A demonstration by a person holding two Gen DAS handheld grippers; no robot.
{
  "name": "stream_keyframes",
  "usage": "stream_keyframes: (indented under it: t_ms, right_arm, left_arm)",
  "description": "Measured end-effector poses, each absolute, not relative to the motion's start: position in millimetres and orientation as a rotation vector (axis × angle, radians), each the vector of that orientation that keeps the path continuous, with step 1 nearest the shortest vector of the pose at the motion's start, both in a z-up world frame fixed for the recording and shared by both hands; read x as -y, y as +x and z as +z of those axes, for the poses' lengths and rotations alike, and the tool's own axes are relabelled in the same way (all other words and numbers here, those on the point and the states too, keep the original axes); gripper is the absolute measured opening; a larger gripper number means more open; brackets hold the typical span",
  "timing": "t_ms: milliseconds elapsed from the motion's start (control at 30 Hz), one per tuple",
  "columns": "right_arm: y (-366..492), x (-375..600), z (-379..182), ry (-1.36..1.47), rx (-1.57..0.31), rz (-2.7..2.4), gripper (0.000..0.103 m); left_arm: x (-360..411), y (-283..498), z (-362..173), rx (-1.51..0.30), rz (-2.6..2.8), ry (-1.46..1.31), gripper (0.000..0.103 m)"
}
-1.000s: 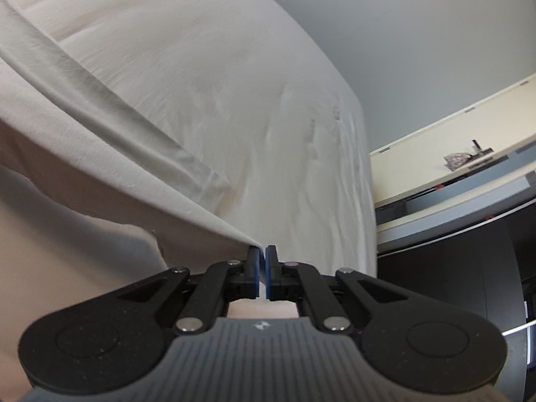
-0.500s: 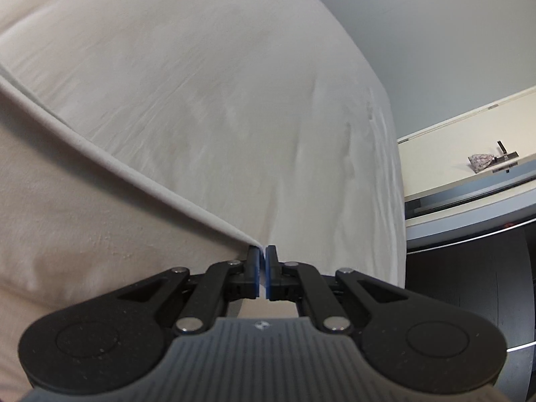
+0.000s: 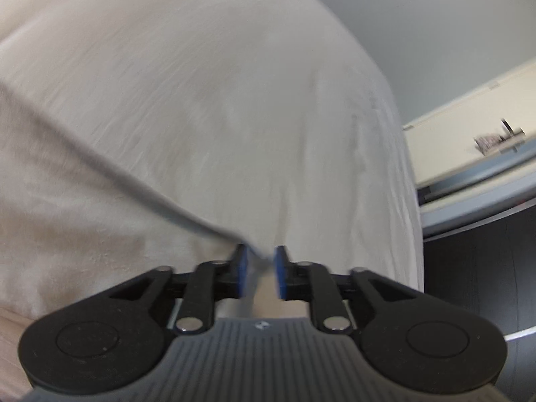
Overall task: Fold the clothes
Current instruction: 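Hold the shirt up with both grippers and fold it over, then open both grippers and release the folded shirt onto the bed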
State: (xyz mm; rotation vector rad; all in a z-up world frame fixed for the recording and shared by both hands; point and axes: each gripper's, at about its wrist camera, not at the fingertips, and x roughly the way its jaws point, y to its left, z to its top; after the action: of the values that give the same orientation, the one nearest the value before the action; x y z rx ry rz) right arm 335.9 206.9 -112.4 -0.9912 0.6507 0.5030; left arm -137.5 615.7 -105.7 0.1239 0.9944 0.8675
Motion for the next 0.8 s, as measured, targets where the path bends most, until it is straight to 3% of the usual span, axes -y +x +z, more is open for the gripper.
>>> stream_keyframes:
  t_ms: [300,533,633,800]
  right_arm:
    - [342.6,-107.2,-84.0,-0.282,-0.863,0.447,0.022]
    - [335.1,-66.0,-119.1,0.135,-0.981,0.409,0.024]
    - [332.2,-60.0,-133.4,0.228,-0.993,0.392,0.032]
    - [341.3,-52.0,-156.4,0.384,-1.025,0.386,0.033]
  left_arm:
    - [-545.4,-181.8,-83.9,-0.793,0.857,-0.094,0.037]
    - [-490.4,-216.5,-108.7,-0.733,0.823,-0.333,0.037]
    - [-468.6,-231.1,-121.4,-0.691,0.836,-0.375,0.04]
    - [-463.1,-247.9,-139.8,-0.647,0.856,-0.547,0.041]
